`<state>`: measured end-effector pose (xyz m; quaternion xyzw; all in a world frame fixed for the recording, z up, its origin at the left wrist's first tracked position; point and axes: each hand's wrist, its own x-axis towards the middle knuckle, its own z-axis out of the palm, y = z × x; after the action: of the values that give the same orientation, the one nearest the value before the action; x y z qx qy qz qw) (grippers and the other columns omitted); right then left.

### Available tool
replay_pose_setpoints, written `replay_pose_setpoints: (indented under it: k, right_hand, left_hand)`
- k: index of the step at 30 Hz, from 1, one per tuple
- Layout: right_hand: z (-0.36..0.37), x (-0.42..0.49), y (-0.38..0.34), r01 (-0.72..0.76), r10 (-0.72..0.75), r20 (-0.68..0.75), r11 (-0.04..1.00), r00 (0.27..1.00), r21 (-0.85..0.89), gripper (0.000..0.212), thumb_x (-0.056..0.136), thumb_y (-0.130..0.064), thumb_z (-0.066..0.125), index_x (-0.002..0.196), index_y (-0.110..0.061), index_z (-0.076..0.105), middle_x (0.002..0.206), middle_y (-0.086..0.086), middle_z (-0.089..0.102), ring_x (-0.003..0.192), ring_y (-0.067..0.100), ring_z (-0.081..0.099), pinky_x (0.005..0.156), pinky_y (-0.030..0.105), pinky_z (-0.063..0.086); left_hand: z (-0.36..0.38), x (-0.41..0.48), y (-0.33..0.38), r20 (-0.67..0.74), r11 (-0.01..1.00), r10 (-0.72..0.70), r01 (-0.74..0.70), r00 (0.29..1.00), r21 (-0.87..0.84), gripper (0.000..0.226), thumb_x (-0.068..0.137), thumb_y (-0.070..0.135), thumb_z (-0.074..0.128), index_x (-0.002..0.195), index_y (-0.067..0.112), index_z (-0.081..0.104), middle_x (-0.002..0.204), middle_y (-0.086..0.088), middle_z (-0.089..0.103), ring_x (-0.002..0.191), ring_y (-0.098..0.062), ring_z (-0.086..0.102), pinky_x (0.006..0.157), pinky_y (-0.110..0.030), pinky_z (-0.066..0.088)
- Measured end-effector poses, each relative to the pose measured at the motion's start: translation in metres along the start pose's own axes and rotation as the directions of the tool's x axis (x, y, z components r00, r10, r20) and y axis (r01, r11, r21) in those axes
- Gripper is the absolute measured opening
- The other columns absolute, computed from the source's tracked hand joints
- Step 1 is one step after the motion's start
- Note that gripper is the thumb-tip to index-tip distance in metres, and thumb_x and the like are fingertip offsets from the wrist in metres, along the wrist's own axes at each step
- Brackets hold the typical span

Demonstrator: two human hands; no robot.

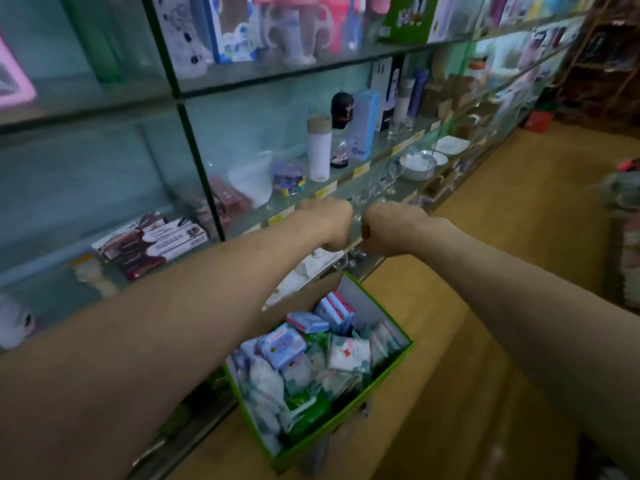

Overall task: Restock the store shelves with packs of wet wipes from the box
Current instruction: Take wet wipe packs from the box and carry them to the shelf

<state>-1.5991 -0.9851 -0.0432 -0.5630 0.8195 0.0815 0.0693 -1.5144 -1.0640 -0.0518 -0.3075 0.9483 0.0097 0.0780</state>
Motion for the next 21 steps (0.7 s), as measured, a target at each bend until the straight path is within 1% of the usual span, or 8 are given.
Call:
replay_pose_setpoints:
  k: [3,6,8,12,16,18,20,21]
  right_hand:
    - [0.029,0.022,-0.012,0.049,-0.050,0.077,0.999,0.996,0.016,0.018,0.091,-0.027,0.057,0.088,-0.013,0.046,0.094,0.008,0.052,0.082,0.026,0.049,0.069,0.031,0.038]
    - [0.065,0.047,-0.019,0.127,-0.132,0.144,0.991,0.981,0.039,0.016,0.089,-0.028,0.058,0.095,-0.014,0.051,0.111,0.012,0.059,0.094,0.029,0.055,0.073,0.031,0.039]
    - [0.090,0.060,-0.022,0.158,-0.169,0.187,0.985,0.968,0.071,0.017,0.089,-0.026,0.058,0.100,-0.014,0.055,0.118,0.011,0.060,0.100,0.029,0.057,0.074,0.030,0.039]
    - [0.135,0.085,-0.023,0.249,-0.276,0.241,0.959,0.930,0.138,0.031,0.090,-0.022,0.055,0.119,-0.009,0.059,0.122,0.011,0.061,0.109,0.030,0.059,0.078,0.032,0.045]
    - [0.175,0.105,-0.030,0.302,-0.351,0.318,0.933,0.881,0.194,0.034,0.093,-0.023,0.055,0.121,-0.004,0.058,0.126,0.017,0.058,0.116,0.031,0.056,0.089,0.035,0.045]
    - [0.197,0.113,-0.038,0.334,-0.391,0.356,0.918,0.849,0.211,0.032,0.094,-0.019,0.053,0.123,-0.004,0.056,0.128,0.016,0.056,0.118,0.030,0.054,0.090,0.035,0.044]
    - [0.220,0.120,-0.047,0.349,-0.411,0.403,0.911,0.817,0.221,0.033,0.096,-0.022,0.050,0.126,-0.006,0.053,0.129,0.014,0.055,0.117,0.031,0.053,0.090,0.036,0.044]
    - [0.232,0.122,-0.053,0.359,-0.426,0.425,0.904,0.799,0.231,0.035,0.097,-0.024,0.050,0.127,-0.008,0.051,0.131,0.013,0.054,0.119,0.031,0.052,0.091,0.037,0.044]
  left_hand:
    - [0.035,0.008,-0.017,0.101,0.996,-0.041,0.048,0.994,-0.069,0.013,0.089,0.025,0.058,0.087,0.013,0.054,0.110,-0.016,0.061,0.091,-0.031,0.056,0.076,-0.037,0.045]
    - [0.072,0.016,-0.026,0.183,0.984,-0.101,0.125,0.978,-0.128,0.028,0.091,0.031,0.057,0.111,0.012,0.060,0.118,-0.015,0.060,0.106,-0.032,0.058,0.075,-0.035,0.043]
    - [0.095,0.022,-0.030,0.232,0.971,-0.143,0.181,0.962,-0.153,0.033,0.091,0.035,0.056,0.116,0.013,0.059,0.121,-0.011,0.059,0.108,-0.030,0.057,0.072,-0.031,0.040]
    - [0.138,0.033,-0.040,0.357,0.939,-0.212,0.290,0.910,-0.182,0.008,0.089,0.025,0.055,0.092,0.018,0.052,0.113,-0.011,0.061,0.102,-0.030,0.059,0.069,-0.030,0.037]
    - [0.187,0.035,-0.058,0.452,0.898,-0.276,0.395,0.848,-0.194,0.015,0.089,0.022,0.055,0.101,0.013,0.059,0.103,-0.008,0.061,0.092,-0.027,0.060,0.065,-0.029,0.040]
    - [0.212,0.030,-0.066,0.512,0.870,-0.283,0.441,0.811,-0.218,0.017,0.089,0.021,0.054,0.095,0.007,0.061,0.094,-0.018,0.060,0.086,-0.029,0.060,0.064,-0.034,0.048]
    - [0.244,0.024,-0.078,0.566,0.840,-0.294,0.491,0.770,-0.232,0.018,0.088,0.022,0.054,0.081,0.007,0.059,0.087,-0.020,0.058,0.091,-0.034,0.062,0.075,-0.042,0.052]
    - [0.261,0.021,-0.084,0.600,0.820,-0.291,0.517,0.746,-0.246,0.017,0.089,0.023,0.054,0.082,0.009,0.059,0.091,-0.017,0.061,0.094,-0.034,0.062,0.079,-0.043,0.052]
